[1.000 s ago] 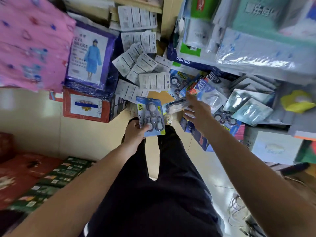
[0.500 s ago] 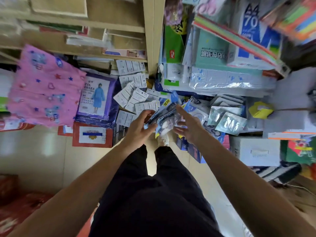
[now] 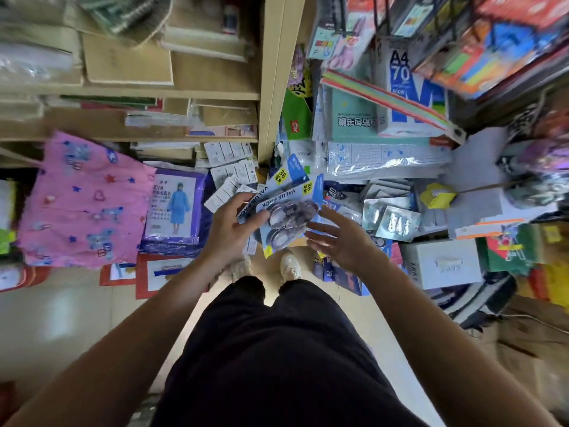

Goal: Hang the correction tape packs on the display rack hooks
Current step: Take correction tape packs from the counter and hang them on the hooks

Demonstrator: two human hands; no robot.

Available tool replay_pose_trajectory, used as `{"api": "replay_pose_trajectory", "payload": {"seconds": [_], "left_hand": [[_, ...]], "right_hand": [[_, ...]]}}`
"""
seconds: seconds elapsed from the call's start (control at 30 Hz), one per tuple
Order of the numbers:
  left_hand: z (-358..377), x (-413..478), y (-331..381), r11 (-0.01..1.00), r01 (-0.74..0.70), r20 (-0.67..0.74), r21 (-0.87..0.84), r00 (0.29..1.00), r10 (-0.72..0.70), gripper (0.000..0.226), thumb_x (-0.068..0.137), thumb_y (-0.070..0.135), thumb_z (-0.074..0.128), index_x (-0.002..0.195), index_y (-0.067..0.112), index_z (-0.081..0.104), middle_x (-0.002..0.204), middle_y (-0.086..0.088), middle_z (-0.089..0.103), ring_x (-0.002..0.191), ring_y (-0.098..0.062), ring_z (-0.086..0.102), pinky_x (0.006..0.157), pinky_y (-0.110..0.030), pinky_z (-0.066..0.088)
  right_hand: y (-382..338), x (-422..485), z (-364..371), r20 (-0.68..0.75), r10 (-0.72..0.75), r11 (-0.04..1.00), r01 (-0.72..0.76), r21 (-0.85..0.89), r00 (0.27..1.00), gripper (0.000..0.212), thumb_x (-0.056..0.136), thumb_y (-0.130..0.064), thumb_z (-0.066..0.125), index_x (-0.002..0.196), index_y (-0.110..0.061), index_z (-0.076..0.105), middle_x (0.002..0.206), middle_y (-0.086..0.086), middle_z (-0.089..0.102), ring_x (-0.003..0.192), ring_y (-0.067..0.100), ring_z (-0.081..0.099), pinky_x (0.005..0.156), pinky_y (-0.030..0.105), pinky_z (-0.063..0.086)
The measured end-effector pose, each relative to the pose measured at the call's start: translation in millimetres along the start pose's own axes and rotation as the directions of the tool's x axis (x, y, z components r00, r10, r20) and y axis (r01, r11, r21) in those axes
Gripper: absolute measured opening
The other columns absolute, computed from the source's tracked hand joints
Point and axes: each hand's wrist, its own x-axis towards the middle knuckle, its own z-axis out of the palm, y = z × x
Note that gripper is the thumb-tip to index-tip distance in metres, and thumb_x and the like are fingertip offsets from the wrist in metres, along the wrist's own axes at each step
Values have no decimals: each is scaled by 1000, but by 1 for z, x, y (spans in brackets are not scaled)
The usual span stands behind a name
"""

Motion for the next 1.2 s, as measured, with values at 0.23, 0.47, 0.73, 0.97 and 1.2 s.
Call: {"api": "replay_pose_trajectory", "payload": {"seconds": [0.23, 0.47, 0.73, 0.97, 1.2], "left_hand": [[-37, 9, 19, 999, -37, 85, 3, 996, 37, 24, 91, 20, 73, 111, 12, 63, 104, 1, 70, 90, -1, 65, 69, -22, 53], [-34, 6, 50, 995, -76, 27, -64, 997, 78, 26, 86, 33, 71, 107, 18, 67, 96, -2, 73, 93, -28, 68, 77, -45, 54], [3, 7, 84, 966, 42, -111, -255, 991, -73, 26, 91, 18, 73, 93, 43, 72, 96, 13, 77, 92, -11, 72, 85, -38, 56], [-4, 27, 125, 984, -47, -193, -172, 981, 13, 23, 91, 15, 73, 112, 23, 69, 100, 6, 77, 89, -10, 72, 75, -28, 53], [-36, 53, 229, 929, -356, -232, 102, 899, 371, 25, 84, 7, 78, 101, 23, 69, 82, 22, 73, 67, 7, 62, 63, -11, 48]], "right_hand": [[-7, -41, 18, 150, -771, 348, 606, -715, 619, 31, 80, -18, 81, 108, -23, 69, 103, -8, 70, 91, 4, 63, 80, 12, 48], [-37, -14, 12, 236, -829, 137, 593, -793, 507, 85, 71, -48, 81, 143, -23, 42, 132, 2, 46, 115, 22, 51, 93, 38, 54], [-41, -8, -35, 163, -489, 807, 515, -289, 857, 27, 87, -14, 76, 103, 4, 65, 87, 8, 68, 84, 21, 67, 81, 39, 59], [-100, -22, -75, 113, -586, 794, 596, -120, 803, 19, 82, -15, 75, 89, -2, 62, 75, 14, 52, 62, 17, 55, 64, 28, 47], [-217, -74, -85, 157, -845, 442, 834, -332, 510, 17, 87, -12, 71, 87, 4, 70, 73, 9, 55, 69, 18, 47, 65, 30, 41]]}}
